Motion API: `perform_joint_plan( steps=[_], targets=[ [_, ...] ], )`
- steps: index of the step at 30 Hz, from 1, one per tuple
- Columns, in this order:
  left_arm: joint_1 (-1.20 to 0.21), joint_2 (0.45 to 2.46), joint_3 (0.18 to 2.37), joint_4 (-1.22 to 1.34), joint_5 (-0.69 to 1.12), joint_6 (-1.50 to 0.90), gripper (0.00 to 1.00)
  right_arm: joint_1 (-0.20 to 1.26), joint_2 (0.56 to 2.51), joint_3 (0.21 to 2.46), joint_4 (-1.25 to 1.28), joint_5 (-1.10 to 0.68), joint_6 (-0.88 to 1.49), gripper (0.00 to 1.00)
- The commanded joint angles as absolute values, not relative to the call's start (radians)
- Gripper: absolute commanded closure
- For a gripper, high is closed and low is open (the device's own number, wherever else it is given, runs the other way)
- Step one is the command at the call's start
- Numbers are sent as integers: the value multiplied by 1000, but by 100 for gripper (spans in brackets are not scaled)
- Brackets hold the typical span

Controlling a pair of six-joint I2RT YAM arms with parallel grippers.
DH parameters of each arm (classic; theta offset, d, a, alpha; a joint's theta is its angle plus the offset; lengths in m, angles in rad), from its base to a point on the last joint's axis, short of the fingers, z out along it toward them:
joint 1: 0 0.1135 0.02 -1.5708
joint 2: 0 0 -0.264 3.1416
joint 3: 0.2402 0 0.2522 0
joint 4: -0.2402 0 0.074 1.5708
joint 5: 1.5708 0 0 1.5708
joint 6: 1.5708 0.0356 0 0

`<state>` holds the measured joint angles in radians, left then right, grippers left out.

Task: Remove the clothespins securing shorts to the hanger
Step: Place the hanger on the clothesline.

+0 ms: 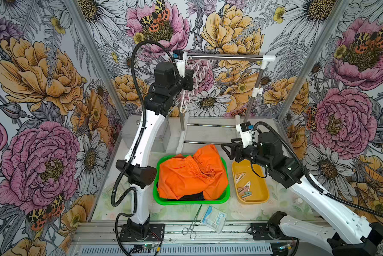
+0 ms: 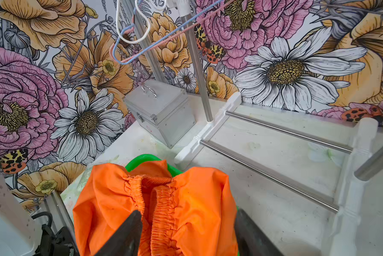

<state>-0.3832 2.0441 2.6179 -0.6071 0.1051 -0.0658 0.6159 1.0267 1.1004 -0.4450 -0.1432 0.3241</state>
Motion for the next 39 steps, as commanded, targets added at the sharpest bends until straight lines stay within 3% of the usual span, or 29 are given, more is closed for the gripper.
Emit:
perform_joint_plan(
  steps=[1,16,39],
  targets=[
    [-364,2074,2670,-526,110,-121,100,620,1012,1085,-429,-138,338,32],
    [-354,2165,2756,-476,161,-188,100,630,1013,1051,-399,-133,359,32],
    [-380,2288,2809,-354,94,-206,100,665,1022,1028,-393,-119,393,32]
  ],
)
